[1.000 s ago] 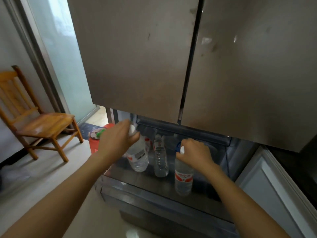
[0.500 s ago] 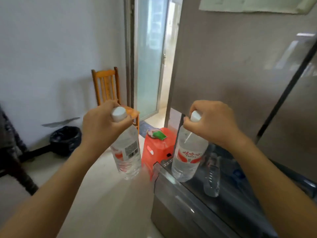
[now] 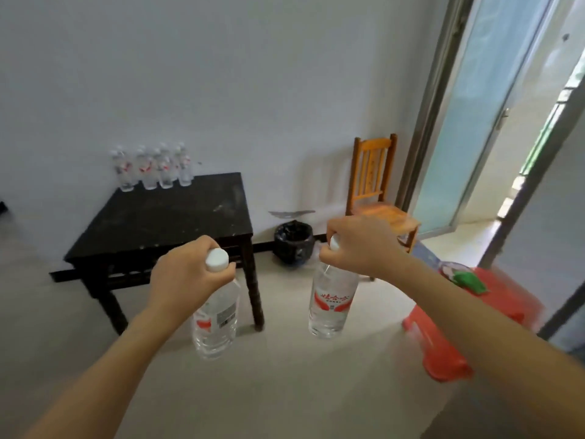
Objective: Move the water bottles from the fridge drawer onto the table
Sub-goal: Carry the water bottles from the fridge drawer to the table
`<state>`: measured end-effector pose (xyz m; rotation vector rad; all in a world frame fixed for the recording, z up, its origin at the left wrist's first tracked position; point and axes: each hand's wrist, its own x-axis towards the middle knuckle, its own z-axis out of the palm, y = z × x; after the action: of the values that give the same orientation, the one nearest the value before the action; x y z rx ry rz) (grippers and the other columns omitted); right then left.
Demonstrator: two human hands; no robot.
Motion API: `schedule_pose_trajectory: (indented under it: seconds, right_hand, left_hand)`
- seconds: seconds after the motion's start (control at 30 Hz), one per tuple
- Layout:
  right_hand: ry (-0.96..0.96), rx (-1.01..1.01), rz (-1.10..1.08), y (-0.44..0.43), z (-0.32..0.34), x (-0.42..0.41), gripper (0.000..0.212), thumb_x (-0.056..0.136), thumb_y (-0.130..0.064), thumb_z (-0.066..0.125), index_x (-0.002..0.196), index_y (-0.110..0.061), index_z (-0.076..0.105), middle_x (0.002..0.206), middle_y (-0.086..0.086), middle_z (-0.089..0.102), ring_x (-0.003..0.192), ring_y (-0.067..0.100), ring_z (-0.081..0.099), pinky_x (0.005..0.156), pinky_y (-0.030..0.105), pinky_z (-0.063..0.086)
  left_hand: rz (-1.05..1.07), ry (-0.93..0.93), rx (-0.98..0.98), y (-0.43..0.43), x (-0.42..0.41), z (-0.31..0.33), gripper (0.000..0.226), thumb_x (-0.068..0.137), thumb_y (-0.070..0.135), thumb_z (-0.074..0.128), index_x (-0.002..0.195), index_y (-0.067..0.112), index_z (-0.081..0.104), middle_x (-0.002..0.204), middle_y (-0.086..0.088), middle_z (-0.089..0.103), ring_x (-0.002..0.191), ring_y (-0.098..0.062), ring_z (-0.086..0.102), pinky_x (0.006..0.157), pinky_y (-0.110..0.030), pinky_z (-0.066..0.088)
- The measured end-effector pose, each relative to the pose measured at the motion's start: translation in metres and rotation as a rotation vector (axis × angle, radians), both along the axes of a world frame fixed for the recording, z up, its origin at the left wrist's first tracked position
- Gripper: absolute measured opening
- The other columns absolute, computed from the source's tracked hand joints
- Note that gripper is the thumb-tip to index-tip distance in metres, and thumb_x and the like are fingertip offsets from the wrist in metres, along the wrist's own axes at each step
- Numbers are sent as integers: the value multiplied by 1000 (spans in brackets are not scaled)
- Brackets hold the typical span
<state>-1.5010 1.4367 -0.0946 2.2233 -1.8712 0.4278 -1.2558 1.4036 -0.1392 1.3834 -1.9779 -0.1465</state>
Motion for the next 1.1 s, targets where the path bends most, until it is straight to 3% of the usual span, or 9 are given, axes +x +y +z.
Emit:
schedule_pose_trajectory:
  seconds: [0.1,0.27,0.37,0.47,0.57,0.77,0.9,1.0,1.1]
  right_hand:
    - [-38,47,78,-27,-7,52,27,86,-39,52,94,-15,60,79,-1,57,71,15,50,50,18,28]
    - [-33,175,221,-81,-34,141,29,83,-43,52,89,-16,60,78,0,63,73,16,59,66,28,48]
    - [9,253,334,-109,-46,188,25,84,-43,52,82,-18,56,74,-2,58,69,15,55,57,23,40]
    - [47,264,444,-142,-55,229,24,84,-41,51,79,-17,55,67,-4,53,63,13,50,51,21,34]
    - [55,265,531,-187,-61,266,25,83,-39,52,76,-15,55,62,-3,48,59,14,47,51,22,33]
    - [37,222,649,-295,-57,333,21,85,-39,53,77,-20,50,63,-6,48,63,13,50,49,19,32]
    - [66,252,749,-360,-60,382,22,84,-40,55,86,-19,56,76,-6,54,72,13,57,63,25,46]
    - [48,254,806,-399,-65,415,23,84,-38,56,92,-16,59,84,-6,53,78,14,58,72,28,51]
    - [28,293,809,-434,-77,443,25,84,-39,58,92,-15,58,86,-5,52,76,14,56,66,24,47]
  left_hand:
    - [93,-10,32,-8,60,-11,23,73,28,74,79,20,54,69,4,57,64,-9,53,54,-21,38]
    - [299,67,159,-11,156,-33,19,74,22,74,78,15,57,70,1,58,65,-13,54,53,-23,39]
    - [429,58,225,-11,192,-41,17,76,26,71,78,18,56,72,1,59,66,-14,54,55,-26,41]
    - [520,60,231,-20,219,-47,28,76,26,71,66,29,45,65,10,52,60,-4,47,50,-18,28]
    - [612,61,275,-47,251,-52,34,76,26,70,61,29,40,63,11,48,58,-4,44,50,-17,26]
    - [786,34,320,-127,311,-51,27,75,30,69,66,27,43,73,2,54,71,-19,52,55,-26,35]
    - [888,34,304,-169,346,-47,24,78,34,66,84,20,48,86,-3,59,78,-22,54,61,-27,36]
    - [953,59,283,-196,373,-48,26,79,36,66,85,17,49,85,-4,60,76,-23,54,59,-29,35]
    - [1005,50,299,-219,400,-53,27,79,37,66,87,16,51,85,-3,59,77,-22,54,61,-29,37]
